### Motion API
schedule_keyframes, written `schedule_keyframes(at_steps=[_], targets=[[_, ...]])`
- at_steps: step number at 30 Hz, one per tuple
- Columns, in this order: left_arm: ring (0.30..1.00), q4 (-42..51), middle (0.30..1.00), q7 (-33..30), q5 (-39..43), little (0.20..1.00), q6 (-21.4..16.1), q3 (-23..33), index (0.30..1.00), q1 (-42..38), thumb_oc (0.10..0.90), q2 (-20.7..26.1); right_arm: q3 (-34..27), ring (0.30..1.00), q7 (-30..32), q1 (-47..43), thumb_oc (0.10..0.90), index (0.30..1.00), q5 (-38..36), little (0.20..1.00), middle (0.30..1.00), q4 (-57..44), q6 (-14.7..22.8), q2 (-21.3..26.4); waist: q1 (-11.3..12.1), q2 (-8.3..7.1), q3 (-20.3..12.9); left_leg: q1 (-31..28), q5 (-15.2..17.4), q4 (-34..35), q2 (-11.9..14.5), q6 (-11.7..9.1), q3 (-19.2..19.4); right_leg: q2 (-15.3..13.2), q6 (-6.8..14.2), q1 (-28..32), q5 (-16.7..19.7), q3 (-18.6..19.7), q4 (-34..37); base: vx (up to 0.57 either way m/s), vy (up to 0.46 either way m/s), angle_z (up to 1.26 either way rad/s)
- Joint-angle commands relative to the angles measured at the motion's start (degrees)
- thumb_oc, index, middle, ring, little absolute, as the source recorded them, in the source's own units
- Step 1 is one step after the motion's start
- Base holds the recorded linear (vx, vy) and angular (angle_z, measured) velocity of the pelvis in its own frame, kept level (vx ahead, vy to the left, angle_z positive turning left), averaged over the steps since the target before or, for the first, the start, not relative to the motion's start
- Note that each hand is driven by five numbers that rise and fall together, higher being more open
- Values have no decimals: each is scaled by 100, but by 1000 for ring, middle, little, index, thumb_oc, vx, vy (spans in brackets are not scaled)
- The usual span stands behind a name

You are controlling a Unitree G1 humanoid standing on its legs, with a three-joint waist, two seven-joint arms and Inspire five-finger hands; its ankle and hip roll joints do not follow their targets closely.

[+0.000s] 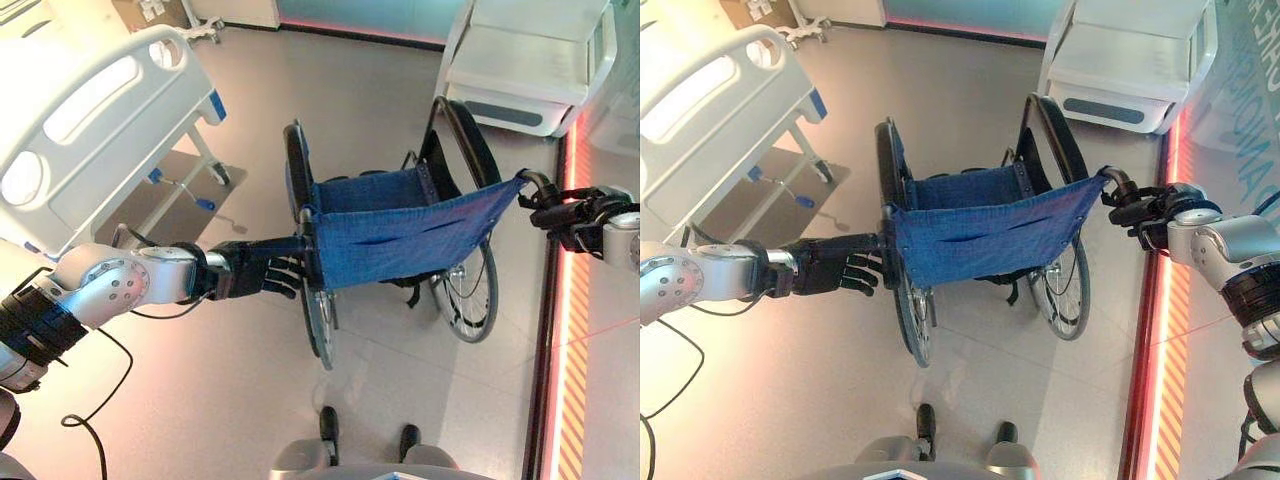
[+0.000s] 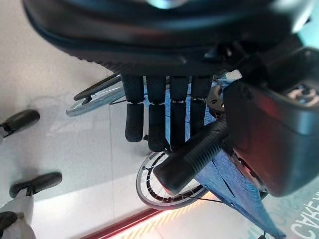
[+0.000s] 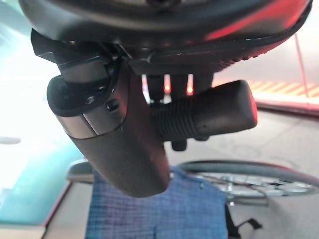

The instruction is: Push the wheelchair next to the bed

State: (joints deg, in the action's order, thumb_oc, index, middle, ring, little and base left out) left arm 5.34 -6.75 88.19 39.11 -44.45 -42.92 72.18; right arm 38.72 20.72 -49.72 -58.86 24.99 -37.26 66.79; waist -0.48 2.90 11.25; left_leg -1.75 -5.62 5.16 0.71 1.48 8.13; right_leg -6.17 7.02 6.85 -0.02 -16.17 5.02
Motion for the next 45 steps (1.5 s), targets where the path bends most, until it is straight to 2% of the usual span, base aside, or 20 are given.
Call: schedule_keyframes(at_steps=[1, 5, 11, 17, 18, 19, 20, 27, 33, 38, 45], targets=[[300, -62, 300, 295, 650, 300, -704, 1120, 300, -250, 400, -88, -3, 300, -41, -670, 400, 300, 230, 300, 300, -20, 221, 91, 222, -90, -361, -197, 338, -16, 147, -507, 86, -17, 31, -127, 194, -78, -20, 0, 0, 0], [300, 14, 300, 270, 911, 300, -1089, 1206, 300, -102, 400, -216, -65, 300, -62, -516, 400, 300, 268, 300, 300, 4, 288, 47, 217, -97, -363, -225, 350, -16, 148, -508, 81, -16, 30, -101, 189, -84, -15, 0, 0, 0], [300, 116, 300, 19, 876, 300, -1064, 1262, 300, -65, 400, -394, -99, 300, 54, -469, 400, 300, 241, 300, 300, -41, 267, -37, 198, -120, -348, -225, 342, -16, 152, -502, 94, -9, 18, -111, 195, -68, -21, 0, 0, 0], [300, 137, 300, 123, 549, 300, -1035, 1238, 300, -84, 400, -373, -58, 300, 82, -541, 400, 300, 178, 300, 300, -6, 250, -6, 203, -130, -338, -219, 337, -16, 149, -502, 100, -9, 26, -122, 210, -58, -19, 0, 0, 0], [380, 124, 380, 211, 362, 380, -1046, 1230, 380, -91, 453, -355, -71, 300, 60, -535, 400, 300, 182, 300, 300, 3, 253, 8, 197, -130, -337, -225, 337, -16, 152, -502, 110, -10, 27, -120, 211, -56, -22, 0, 0, 0], [766, 112, 766, 324, 274, 766, -1028, 1215, 766, -109, 711, -321, -85, 300, 30, -542, 400, 300, 175, 300, 300, 5, 238, 40, 194, -130, -337, -227, 336, -16, 148, -501, 109, -10, 29, -120, 211, -48, -23, 0, 0, 0], [900, 111, 900, 356, 222, 900, -1043, 1209, 900, -109, 800, -318, -87, 300, 19, -544, 400, 300, 179, 300, 300, 13, 242, 45, 193, -129, -335, -228, 338, -16, 149, -502, 111, -10, 29, -120, 209, -48, -24, 0, 0, 0], [900, 266, 900, 630, -90, 900, -1403, 1041, 900, -238, 800, -164, -124, 300, -84, -465, 400, 300, 174, 300, 300, 31, 326, 118, 194, -110, -347, -243, 358, -16, 134, -503, 124, -13, 41, -109, 220, -68, -17, 0, 0, 0], [900, 311, 900, 459, -182, 900, -1609, 1103, 900, -330, 800, -133, -134, 300, -75, -459, 400, 300, 181, 300, 300, 71, 300, 96, 215, -106, -351, -264, 362, -16, 137, -508, 132, -16, 36, -87, 213, -96, -18, 0, 0, 0], [900, 290, 900, 333, -154, 900, -1475, 1303, 900, -255, 800, -104, -200, 300, -61, -441, 400, 300, 207, 300, 300, 92, 231, 80, 236, -109, -361, -261, 360, -16, 140, -514, 134, -14, 36, -82, 209, -111, -16, 0, 0, 0], [900, 340, 900, 696, 238, 900, -1453, 1435, 900, -77, 800, -108, -272, 300, -122, -370, 400, 300, 252, 300, 300, 95, 259, 83, 245, -102, -348, -251, 353, -16, 141, -509, 131, -13, 29, -92, 208, -119, -26, 0, 0, 0]])
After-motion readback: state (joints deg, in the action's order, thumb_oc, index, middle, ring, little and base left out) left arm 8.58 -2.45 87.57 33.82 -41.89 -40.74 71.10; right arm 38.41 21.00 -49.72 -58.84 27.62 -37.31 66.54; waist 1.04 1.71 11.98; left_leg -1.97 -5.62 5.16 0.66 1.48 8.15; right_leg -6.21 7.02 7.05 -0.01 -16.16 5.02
